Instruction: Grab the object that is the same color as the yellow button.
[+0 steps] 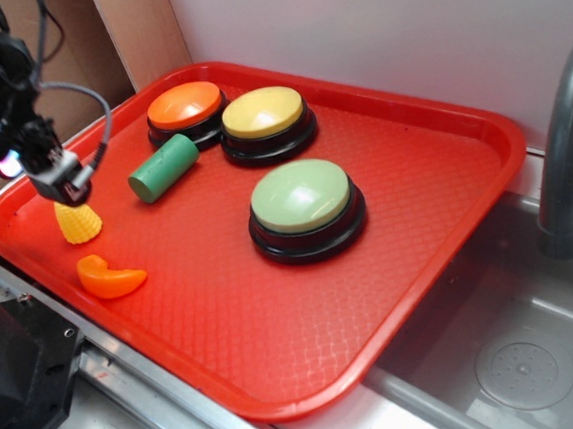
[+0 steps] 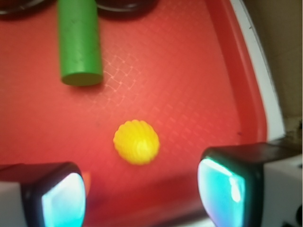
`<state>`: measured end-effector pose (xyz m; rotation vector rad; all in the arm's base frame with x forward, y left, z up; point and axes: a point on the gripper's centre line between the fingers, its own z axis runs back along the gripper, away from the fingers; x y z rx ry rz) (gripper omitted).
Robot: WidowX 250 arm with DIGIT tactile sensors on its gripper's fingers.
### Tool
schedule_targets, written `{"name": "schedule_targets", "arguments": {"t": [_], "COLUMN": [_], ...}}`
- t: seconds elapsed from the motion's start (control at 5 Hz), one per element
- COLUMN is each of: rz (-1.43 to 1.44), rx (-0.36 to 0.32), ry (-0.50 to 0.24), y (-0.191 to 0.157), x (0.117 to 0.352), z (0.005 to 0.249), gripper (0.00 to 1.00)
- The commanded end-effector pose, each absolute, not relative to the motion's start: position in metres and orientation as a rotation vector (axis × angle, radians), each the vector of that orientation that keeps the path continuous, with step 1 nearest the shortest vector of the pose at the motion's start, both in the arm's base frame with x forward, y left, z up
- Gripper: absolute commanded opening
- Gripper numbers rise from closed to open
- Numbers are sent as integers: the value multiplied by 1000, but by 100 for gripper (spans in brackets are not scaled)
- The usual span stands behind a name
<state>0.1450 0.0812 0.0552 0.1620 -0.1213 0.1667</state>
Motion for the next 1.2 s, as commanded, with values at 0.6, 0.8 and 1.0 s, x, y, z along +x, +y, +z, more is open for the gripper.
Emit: {"name": "schedule_targets", "arguments": {"t": [0.6, 0.8, 1.0], "rz": [163, 217, 275], "rx": [121, 156, 95], "ry": [-129, -75, -71], "y": [94, 96, 86], "x": [154, 156, 161], "z": [29, 37, 62], "gripper": [0, 0, 0]}}
